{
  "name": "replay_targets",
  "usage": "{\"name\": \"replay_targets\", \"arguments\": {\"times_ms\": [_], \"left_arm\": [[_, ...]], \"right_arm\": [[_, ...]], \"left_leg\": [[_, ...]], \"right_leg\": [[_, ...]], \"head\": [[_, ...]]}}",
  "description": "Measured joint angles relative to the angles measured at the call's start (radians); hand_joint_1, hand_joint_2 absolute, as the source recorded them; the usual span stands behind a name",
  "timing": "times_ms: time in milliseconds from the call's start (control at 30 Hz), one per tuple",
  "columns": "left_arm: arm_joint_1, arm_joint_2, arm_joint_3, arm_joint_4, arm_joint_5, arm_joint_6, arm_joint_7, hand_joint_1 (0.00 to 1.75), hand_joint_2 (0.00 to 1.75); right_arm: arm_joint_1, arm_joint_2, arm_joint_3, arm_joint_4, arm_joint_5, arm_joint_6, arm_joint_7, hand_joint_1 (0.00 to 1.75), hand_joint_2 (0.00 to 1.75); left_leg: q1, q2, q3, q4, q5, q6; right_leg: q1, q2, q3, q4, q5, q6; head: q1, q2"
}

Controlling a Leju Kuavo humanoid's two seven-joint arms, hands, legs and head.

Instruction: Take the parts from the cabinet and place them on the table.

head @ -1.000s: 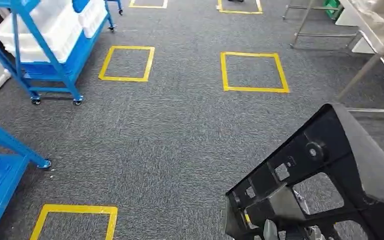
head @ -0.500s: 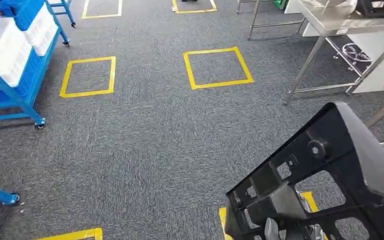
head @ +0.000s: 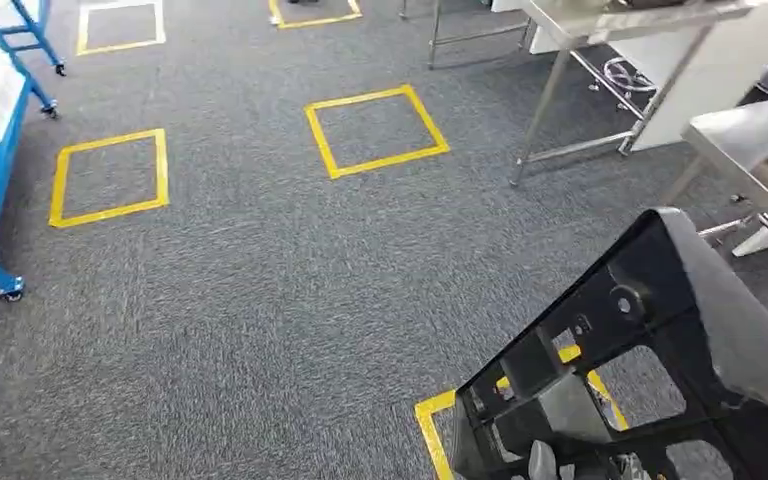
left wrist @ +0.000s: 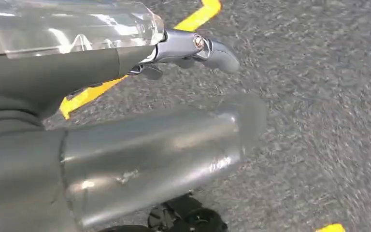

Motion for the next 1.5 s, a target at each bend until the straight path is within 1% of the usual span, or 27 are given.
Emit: {"name": "replay_targets", "arguments": {"times_ms": [67,133,167,233,267,333,367,400,433,567,633,667,733,767,800,867,900,933,1067,1100,1167,1233,1267,1333,1400,1467,1500], "left_arm": [[-0.002,-0.003,0.0,0.0,0.0,-0.001,-0.001,0.0,0.0],[-0.003,-0.002,0.001,0.0,0.0,-0.002,-0.003,0.0,0.0],[-0.002,-0.002,0.002,0.0,0.001,-0.002,-0.003,0.0,0.0],[0.004,-0.002,0.005,0.0,0.003,-0.003,-0.002,0.0,0.0],[0.007,-0.002,0.006,0.0,0.003,-0.002,-0.002,0.0,0.0],[0.006,-0.002,0.008,-0.001,0.003,0.009,0.007,0.0,0.0],[0.005,-0.002,0.008,-0.002,0.003,0.012,0.012,0.0,0.0],[0.006,-0.002,0.01,-0.002,0.002,0.012,0.014,0.0,0.0],[0.005,-0.003,0.012,-0.002,-0.002,0.01,0.016,0.0,0.0],[0.0,-0.005,0.019,-0.002,-0.005,0.0,0.015,0.0,0.0],[-0.002,-0.006,0.021,-0.003,-0.012,-0.002,0.012,0.0,0.0],[0.002,-0.005,0.023,-0.003,-0.014,-0.001,0.011,0.0,0.0],[0.006,-0.005,0.024,-0.005,-0.014,0.001,0.011,0.0,0.0],[0.007,-0.005,0.025,-0.005,-0.014,0.001,0.011,0.0,0.0],[0.006,-0.005,0.025,-0.005,-0.014,0.0,0.011,0.0,0.0],[0.004,-0.005,0.025,-0.005,-0.014,-0.002,0.009,0.0,0.0],[0.003,-0.005,0.025,-0.005,-0.014,-0.003,0.008,0.0,0.0],[0.005,-0.005,0.025,-0.005,-0.014,-0.003,0.007,0.0,0.0],[-0.001,-0.005,0.025,-0.005,-0.016,-0.009,0.004,0.0,0.0],[-0.002,-0.003,0.025,-0.005,-0.016,-0.01,0.003,0.0,0.0],[-0.003,-0.004,0.025,-0.005,-0.016,-0.01,0.002,0.0,0.0],[0.003,-0.004,0.025,-0.005,-0.017,-0.011,0.002,0.0,0.0],[0.005,-0.003,0.025,-0.005,-0.016,-0.011,0.002,0.0,0.0],[0.007,-0.003,0.026,-0.005,-0.015,-0.01,0.003,0.0,0.0],[0.006,-0.001,0.026,-0.005,-0.015,-0.013,0.003,0.0,0.0],[0.006,0.0,0.026,-0.005,-0.015,-0.021,0.002,0.0,0.0],[0.007,0.0,0.027,-0.005,-0.016,-0.023,0.003,0.0,0.0]], "right_arm": [[0.003,0.0,0.0,-0.003,0.0,-0.003,0.001,1.75,1.75],[0.002,0.0,0.001,-0.005,0.0,-0.003,0.0,1.75,1.75],[-0.002,0.0,0.002,-0.005,0.0,-0.004,0.003,1.75,1.75],[-0.001,0.0,0.002,-0.005,0.0,-0.005,0.004,1.75,1.75],[-0.001,0.0,0.002,-0.005,0.0,-0.006,0.005,1.75,1.75],[0.0,0.0,0.002,-0.005,0.0,-0.006,0.008,1.75,1.75],[0.0,0.0,0.002,-0.005,0.0,-0.006,0.01,1.75,1.75],[-0.001,0.0,0.002,-0.005,0.0,-0.007,0.011,1.75,1.75],[-0.002,0.0,0.002,-0.005,0.0,-0.008,0.012,1.75,1.75],[-0.001,0.0,0.005,-0.005,0.0,-0.01,0.017,1.75,1.75],[-0.001,-0.001,0.005,-0.005,0.0,-0.012,0.017,1.75,1.75],[-0.006,-0.001,0.005,-0.005,0.0,-0.012,0.018,1.75,1.75],[-0.007,-0.001,0.006,-0.005,0.0,-0.012,0.018,1.75,1.75],[-0.007,-0.001,0.006,-0.004,0.0,-0.014,0.018,1.75,1.75],[-0.007,-0.002,0.006,-0.002,0.0,-0.015,0.018,1.75,1.75],[-0.007,-0.002,0.006,-0.002,0.0,-0.015,0.018,1.75,1.75],[-0.007,-0.002,0.006,-0.002,0.0,-0.015,0.018,1.75,1.75],[-0.009,-0.002,0.007,-0.002,0.0,-0.015,0.018,1.75,1.75],[-0.008,-0.002,0.008,-0.003,0.0,-0.016,0.018,1.75,1.75],[-0.007,-0.002,0.009,-0.003,0.0,-0.017,0.018,1.75,1.75],[-0.01,-0.002,0.01,-0.003,0.0,-0.017,0.018,1.75,1.75],[-0.011,-0.002,0.011,-0.002,0.0,-0.016,0.018,1.75,1.75],[-0.011,-0.002,0.011,-0.002,0.0,-0.016,0.018,1.75,1.75],[-0.01,-0.002,0.011,-0.002,0.0,-0.016,0.018,1.75,1.75],[-0.01,-0.002,0.011,-0.002,0.0,-0.017,0.018,1.75,1.75],[-0.012,-0.002,0.011,-0.002,0.0,-0.019,0.019,1.75,1.75],[-0.012,-0.003,0.011,-0.001,0.0,-0.019,0.019,1.75,1.75]], "left_leg": [[-0.005,0.023,0.015,-0.009,-0.005,-0.013],[0.002,-0.089,-0.009,0.058,-0.052,-0.017],[0.002,-0.115,-0.044,0.13,-0.09,-0.019],[0.003,-0.126,-0.118,0.276,-0.145,-0.023],[0.003,-0.127,-0.132,0.295,-0.136,-0.024],[0.004,-0.132,-0.093,0.188,-0.048,-0.024],[0.005,-0.149,-0.056,0.1,0.002,-0.024],[0.008,-0.188,-0.028,0.028,0.024,-0.021],[0.007,-0.222,-0.019,0.013,0.005,-0.019],[0.007,-0.178,-0.013,0.002,0.013,0.01],[0.008,-0.152,-0.007,-0.012,0.019,0.024],[0.006,-0.137,-0.006,-0.014,0.019,0.025],[0.004,-0.105,-0.006,-0.014,0.015,0.027],[0.004,-0.09,-0.005,-0.014,0.012,0.026],[0.004,-0.076,-0.002,-0.014,0.009,0.024],[0.004,-0.051,0.011,-0.014,0.0,0.02],[0.004,-0.04,0.02,-0.014,-0.005,0.016],[0.001,-0.032,0.023,-0.015,-0.01,0.011],[-0.003,0.018,0.051,-0.025,-0.023,-0.012],[0.004,0.004,0.053,-0.017,-0.034,-0.018],[0.006,-0.1,0.01,0.084,-0.097,-0.02],[0.006,-0.125,-0.072,0.242,-0.165,-0.023],[0.006,-0.126,-0.1,0.288,-0.17,-0.025],[0.006,-0.127,-0.093,0.234,-0.101,-0.023],[0.008,-0.157,-0.03,0.067,0.003,-0.019],[0.01,-0.236,-0.013,0.01,-0.006,-0.015],[0.009,-0.221,-0.015,0.017,-0.004,-0.01]], "right_leg": [[-0.009,0.032,0.015,-0.023,0.012,-0.011],[-0.017,0.051,0.023,-0.038,0.021,-0.017],[-0.02,0.066,0.022,-0.037,0.021,-0.018],[-0.018,0.099,0.02,-0.032,0.019,-0.022],[-0.018,0.117,0.019,-0.028,0.018,-0.022],[-0.02,0.154,0.02,-0.018,0.012,-0.017],[-0.022,0.168,0.021,-0.01,0.007,-0.012],[-0.025,0.18,0.019,-0.001,0.002,-0.008],[-0.019,0.19,0.011,0.01,-0.003,0.0],[-0.026,0.236,-0.001,0.003,0.005,0.025],[-0.021,0.126,-0.021,0.051,-0.03,0.029],[-0.022,0.093,-0.06,0.125,-0.072,0.035],[-0.029,0.079,-0.14,0.273,-0.127,0.041],[-0.032,0.076,-0.162,0.304,-0.125,0.044],[-0.034,0.075,-0.156,0.285,-0.098,0.045],[-0.034,0.056,-0.082,0.134,-0.006,0.04],[-0.03,0.018,-0.031,0.039,0.035,0.031],[-0.015,-0.049,-0.012,0.003,0.019,0.023],[-0.008,0.013,-0.014,-0.006,0.019,0.008],[-0.025,0.028,-0.001,-0.019,0.028,0.0],[-0.026,0.05,-0.002,-0.022,0.028,-0.012],[-0.024,0.081,-0.002,-0.021,0.026,-0.015],[-0.024,0.1,-0.002,-0.019,0.026,-0.015],[-0.024,0.137,0.0,-0.011,0.023,-0.013],[-0.027,0.168,0.001,0.001,0.015,-0.004],[-0.025,0.189,-0.01,0.018,0.007,0.007],[-0.029,0.201,-0.014,0.015,0.012,0.014]], "head": [[-0.001,0.0],[-0.004,0.0],[-0.005,0.0],[-0.007,0.0],[-0.007,0.0],[-0.007,0.0],[-0.008,0.0],[-0.008,0.0],[-0.006,0.0],[-0.009,0.0],[0.001,0.0],[0.002,0.0],[0.002,0.0],[0.001,0.0],[0.002,0.0],[0.002,0.0],[0.002,0.0],[0.001,0.0],[0.001,0.0],[0.001,0.0],[-0.007,0.0],[-0.009,0.0],[-0.01,0.0],[-0.009,0.0],[-0.009,0.0],[-0.009,0.0],[-0.009,0.0]]}}
